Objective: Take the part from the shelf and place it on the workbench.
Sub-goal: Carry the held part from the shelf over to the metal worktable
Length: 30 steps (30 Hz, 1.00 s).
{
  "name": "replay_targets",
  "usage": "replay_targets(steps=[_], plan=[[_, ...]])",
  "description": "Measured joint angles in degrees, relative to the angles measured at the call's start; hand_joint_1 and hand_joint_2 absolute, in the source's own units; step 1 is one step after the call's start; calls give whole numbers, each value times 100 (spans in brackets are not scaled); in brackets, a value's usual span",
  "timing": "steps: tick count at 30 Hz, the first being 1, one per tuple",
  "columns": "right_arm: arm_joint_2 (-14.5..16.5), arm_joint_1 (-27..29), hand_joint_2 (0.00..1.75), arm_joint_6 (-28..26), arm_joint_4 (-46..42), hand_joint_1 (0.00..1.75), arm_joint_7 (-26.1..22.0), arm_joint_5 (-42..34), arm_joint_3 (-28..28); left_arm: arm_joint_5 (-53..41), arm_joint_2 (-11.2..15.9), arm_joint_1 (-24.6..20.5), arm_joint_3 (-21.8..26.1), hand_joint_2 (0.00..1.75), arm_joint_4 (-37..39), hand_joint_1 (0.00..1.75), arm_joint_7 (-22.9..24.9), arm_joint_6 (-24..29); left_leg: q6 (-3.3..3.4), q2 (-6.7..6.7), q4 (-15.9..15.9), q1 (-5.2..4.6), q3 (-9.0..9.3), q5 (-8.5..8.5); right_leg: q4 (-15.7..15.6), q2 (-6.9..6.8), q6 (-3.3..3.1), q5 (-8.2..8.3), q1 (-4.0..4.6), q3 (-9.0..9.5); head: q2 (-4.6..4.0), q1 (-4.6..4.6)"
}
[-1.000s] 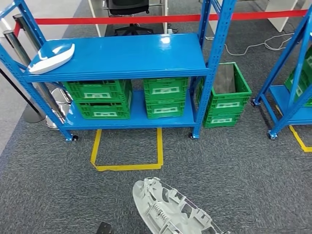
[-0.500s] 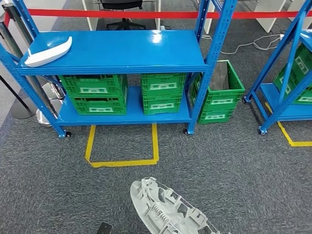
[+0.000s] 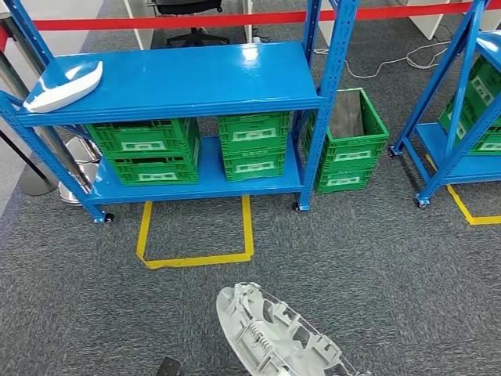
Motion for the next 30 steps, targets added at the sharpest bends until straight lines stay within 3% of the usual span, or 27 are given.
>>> replay_targets(steps=[5,10,12,14,15,16,17,19,21,24,26,27,30], plan=[[0,-52,175,1,48,175,-19,-49,74,-23,5,1,3,0,0,0,2,0,-3,-1,23,-2,-13,-7,0,-5,-12,11,-10,-7,0,0],[1,-75,175,-31,86,175,2,-62,100,-36,-7,1,7,0,0,0,4,-2,14,6,-75,20,11,56,10,-6,49,3,-18,-27,0,6],[2,-75,175,-46,96,175,18,-58,102,-37,-19,0,11,0,0,0,5,-5,26,19,-180,61,44,124,352,14,89,-218,-20,-210,0,24],[2,-73,175,-58,106,175,29,-52,103,-37,-20,4,16,0,0,0,7,-9,34,27,-188,65,29,135,1085,26,144,-563,-35,-575,0,34],[2,-70,175,-67,110,175,34,-50,103,-36,-20,7,20,0,0,0,8,-10,30,30,-179,67,22,131,1396,25,174,-657,-46,-732,0,34],[2,-67,175,-75,113,175,38,-49,103,-36,-20,9,24,0,0,0,9,-12,20,31,-167,71,19,122,1540,24,201,-650,-60,-808,0,33],[2,-64,175,-86,114,175,44,-46,104,-37,-21,10,27,0,0,0,9,-13,3,31,-146,81,19,106,1448,20,223,-528,-72,-769,0,33],[2,-60,175,-107,117,175,58,-37,104,-40,-21,10,35,0,0,0,9,-15,-58,28,-78,109,25,50,758,-6,261,-156,-98,-429,0,34],[2,-61,175,-118,122,175,72,-22,104,-43,-18,8,40,0,0,0,9,-15,-140,24,13,104,3,-11,181,-17,208,2,-89,-130,0,49],[4,-47,175,-124,126,175,88,1,108,-47,-17,5,44,0,0,0,9,-16,-227,31,39,95,-19,-21,87,14,20,-13,-53,-82,0,36],[4,-35,175,-140,125,175,107,22,111,-50,-13,2,46,0,0,0,9,-23,-274,-8,156,116,-68,-129,48,29,-62,10,-56,-72,0,32],[4,-33,175,-151,125,175,122,33,115,-52,-10,0,46,0,0,0,9,-28,-293,-40,366,123,-160,-266,26,32,-100,22,-62,-63,0,28],[4,-36,175,-176,125,175,178,60,143,-62,-6,3,49,0,0,0,9,-38,-320,-98,1464,129,-671,-758,19,42,-154,18,-63,-60,0,21]])
